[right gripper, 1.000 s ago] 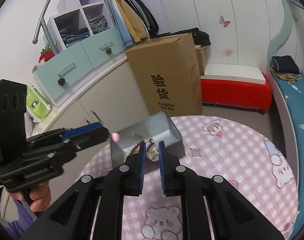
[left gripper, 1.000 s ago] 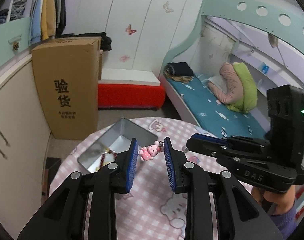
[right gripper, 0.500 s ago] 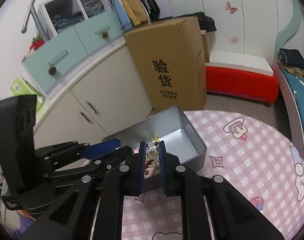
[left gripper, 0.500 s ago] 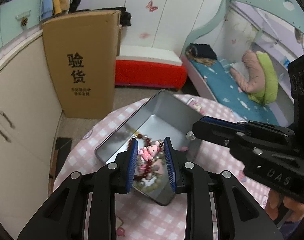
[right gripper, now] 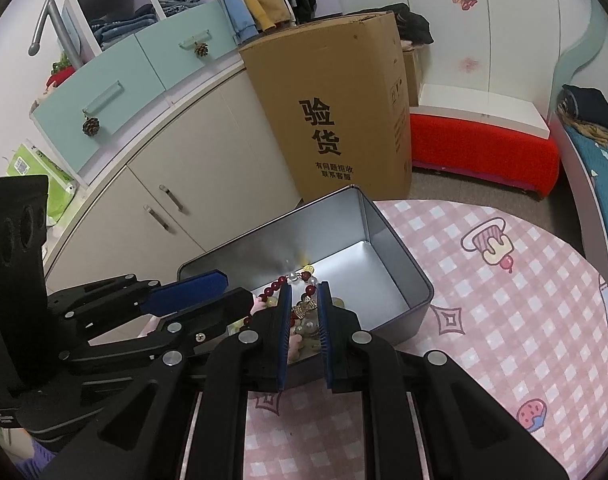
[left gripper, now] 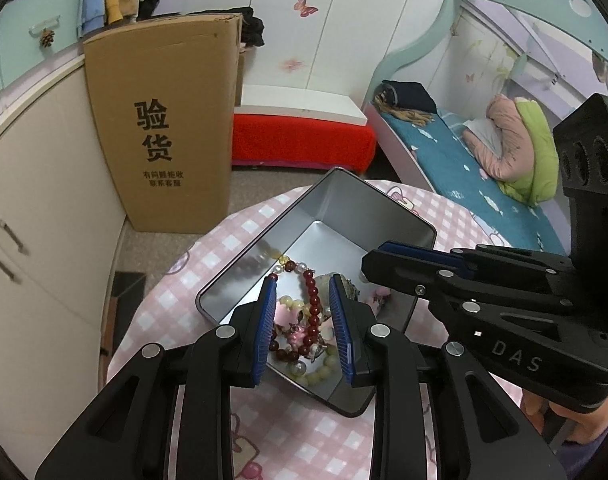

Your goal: Organize jewelry

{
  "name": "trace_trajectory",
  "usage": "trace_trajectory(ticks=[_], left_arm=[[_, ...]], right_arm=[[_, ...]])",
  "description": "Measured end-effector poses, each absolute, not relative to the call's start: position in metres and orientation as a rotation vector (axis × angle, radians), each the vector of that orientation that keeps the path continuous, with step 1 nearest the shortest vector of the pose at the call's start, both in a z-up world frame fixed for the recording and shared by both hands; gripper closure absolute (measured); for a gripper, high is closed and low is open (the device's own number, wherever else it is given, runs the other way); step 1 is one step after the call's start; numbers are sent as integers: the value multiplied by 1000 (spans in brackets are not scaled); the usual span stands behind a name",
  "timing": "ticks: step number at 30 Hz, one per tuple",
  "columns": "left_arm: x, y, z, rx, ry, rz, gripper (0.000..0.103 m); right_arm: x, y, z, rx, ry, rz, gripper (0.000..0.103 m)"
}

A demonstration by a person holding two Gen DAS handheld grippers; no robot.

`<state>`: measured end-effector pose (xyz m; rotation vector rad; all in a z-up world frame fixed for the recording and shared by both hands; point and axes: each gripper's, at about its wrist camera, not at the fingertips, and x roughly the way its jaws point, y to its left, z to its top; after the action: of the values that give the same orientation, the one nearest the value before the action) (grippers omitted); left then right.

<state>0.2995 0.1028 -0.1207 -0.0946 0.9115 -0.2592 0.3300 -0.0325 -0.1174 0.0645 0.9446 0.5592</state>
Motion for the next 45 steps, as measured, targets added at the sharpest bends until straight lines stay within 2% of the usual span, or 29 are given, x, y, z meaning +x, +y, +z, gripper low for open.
trace_trajectory(ticks=[2,8,12,16,19,20,22,26,27,28,31,37,45], left_arm=[[299,103,-120,-91,913,-257,74],[291,107,-112,-95,887,-233,57],[284,108,-103,-88,866,-219,49],[273,110,-88,-92,830,-208,43],[258,107,-76,-94,792,-189,36],[251,106,-72,-90,775,-182,33],[237,103,-63,-76,733,-160,30],[202,94,-44,-15,631,-85,24],[190,89,-38,9,607,-80,21],[181,85,-35,24,588,-76,20],[154,75,-26,48,553,-83,18],[100,62,-9,40,481,-97,18],[29,44,15,45,351,-122,14]], right_arm=[[330,-31,-118,68,944,559,90],[327,-34,-115,78,939,553,87],[319,-44,-107,80,918,536,75],[306,-56,-94,87,886,524,72],[291,-68,-82,84,858,509,63],[283,-73,-77,81,846,502,62],[269,-82,-68,69,821,483,50],[234,-96,-49,4,742,419,45],[221,-101,-44,0,715,404,36],[210,-105,-39,-2,691,393,30],[174,-115,-26,-13,615,366,23],[114,-125,-9,-32,505,319,14],[47,-141,14,-16,377,260,12]])
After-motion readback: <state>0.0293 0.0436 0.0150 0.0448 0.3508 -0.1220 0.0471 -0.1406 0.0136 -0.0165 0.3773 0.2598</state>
